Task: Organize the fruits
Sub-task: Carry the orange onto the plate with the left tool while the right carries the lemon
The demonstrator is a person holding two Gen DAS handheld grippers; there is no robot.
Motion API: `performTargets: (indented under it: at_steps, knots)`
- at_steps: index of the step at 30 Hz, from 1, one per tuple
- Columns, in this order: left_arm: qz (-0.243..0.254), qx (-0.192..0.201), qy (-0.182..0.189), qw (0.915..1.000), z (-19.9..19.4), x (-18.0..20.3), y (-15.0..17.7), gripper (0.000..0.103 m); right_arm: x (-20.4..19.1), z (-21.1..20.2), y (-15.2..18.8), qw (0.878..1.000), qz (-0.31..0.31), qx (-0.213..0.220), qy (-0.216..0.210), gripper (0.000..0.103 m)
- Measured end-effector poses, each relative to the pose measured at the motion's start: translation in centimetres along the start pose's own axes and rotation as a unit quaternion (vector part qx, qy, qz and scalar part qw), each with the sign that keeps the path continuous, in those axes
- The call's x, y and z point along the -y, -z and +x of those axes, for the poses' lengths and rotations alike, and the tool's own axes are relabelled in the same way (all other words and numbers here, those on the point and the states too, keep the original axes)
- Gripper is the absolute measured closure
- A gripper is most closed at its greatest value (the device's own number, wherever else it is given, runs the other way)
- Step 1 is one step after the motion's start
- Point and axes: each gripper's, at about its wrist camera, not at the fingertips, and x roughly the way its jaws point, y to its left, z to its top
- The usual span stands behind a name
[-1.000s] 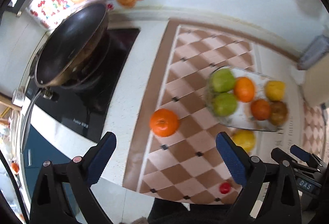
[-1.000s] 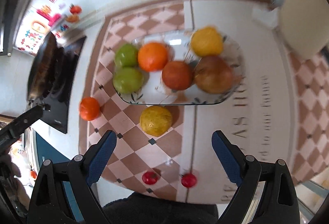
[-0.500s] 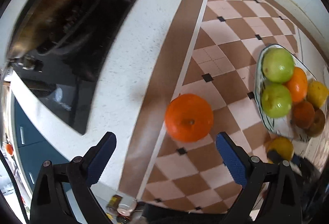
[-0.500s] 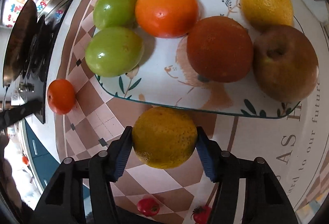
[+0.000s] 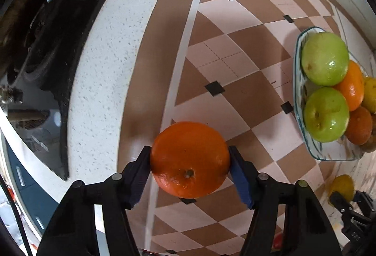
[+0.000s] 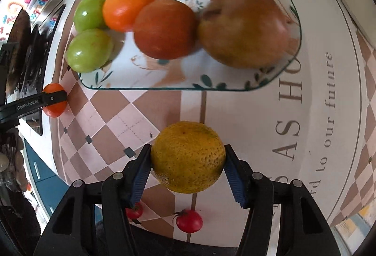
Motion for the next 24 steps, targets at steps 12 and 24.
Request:
performTargets:
  at_steps: [12, 24]
  knots:
    - [0.066, 0.001, 0.028, 0.9974, -1.0, 5.6, 5.6, 0.042, 1.9, -0.6, -0.4, 0.999, 0.023, -0.002, -0.031, 0.040]
    - [0.091, 0.029, 0.057, 0.9939, -4.6, 9.4, 6.4, 0.042, 3.0, -3.0, 0.9, 0.997, 0.030, 0.035, -0.059, 0.041]
